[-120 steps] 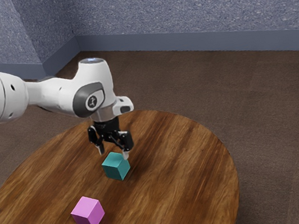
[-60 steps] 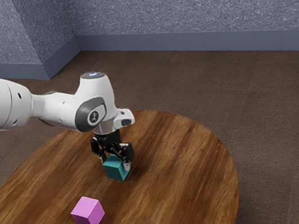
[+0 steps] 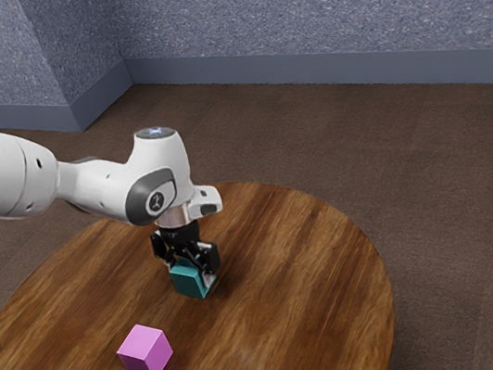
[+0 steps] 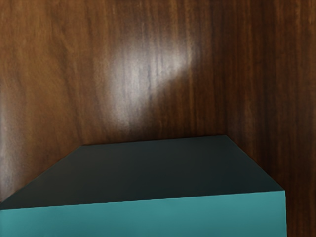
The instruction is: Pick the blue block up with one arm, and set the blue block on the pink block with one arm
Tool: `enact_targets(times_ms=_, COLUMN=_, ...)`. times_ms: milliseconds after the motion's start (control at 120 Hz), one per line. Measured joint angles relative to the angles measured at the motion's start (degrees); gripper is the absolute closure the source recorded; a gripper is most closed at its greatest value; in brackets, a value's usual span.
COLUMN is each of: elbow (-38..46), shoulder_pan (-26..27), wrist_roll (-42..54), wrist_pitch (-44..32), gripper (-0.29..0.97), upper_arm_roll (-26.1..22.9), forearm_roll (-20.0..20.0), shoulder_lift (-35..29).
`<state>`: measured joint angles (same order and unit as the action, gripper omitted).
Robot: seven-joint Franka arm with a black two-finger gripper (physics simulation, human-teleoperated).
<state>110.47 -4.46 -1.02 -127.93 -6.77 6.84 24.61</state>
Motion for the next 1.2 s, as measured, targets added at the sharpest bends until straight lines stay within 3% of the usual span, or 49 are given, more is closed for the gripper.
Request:
enact_targets(times_ms=150, elbow=0.0, shoulder_pan=0.0, wrist_roll=0.3, wrist_pitch=-0.2, gripper=0.25, upper_arm_roll=0.0, forearm_roll=0.1, shoulder_lift=0.0)
enact_targets(times_ms=500, elbow=0.1, shoulder_pan=-0.1, wrist_roll=0.4, wrist_pitch=-0.4, gripper=0.31, upper_arm_roll=0.0, forearm_roll=0.3, shoulder_lift=-1.3)
enact_targets(times_ms=617, elbow=4.3, shoulder_pan=0.7, wrist_roll=0.2, wrist_pitch=-0.4, gripper=0.30, upper_arm_roll=0.0, forearm_roll=0.0, shoulder_lift=-7.6)
enact_targets(times_ms=858, elbow=23.0, shoulder_pan=1.3, wrist_roll=-0.6, wrist_pitch=-0.7, gripper=0.31, upper_arm_roll=-0.1, forearm_roll=-1.2, shoulder_lift=-27.7)
enact_targets(times_ms=1200, elbow=37.8, shoulder_pan=2.6, wrist_roll=-1.5, wrist_pitch=-3.2, gripper=0.31, upper_arm_roll=-1.7, forearm_roll=-2.1, shoulder_lift=-40.8)
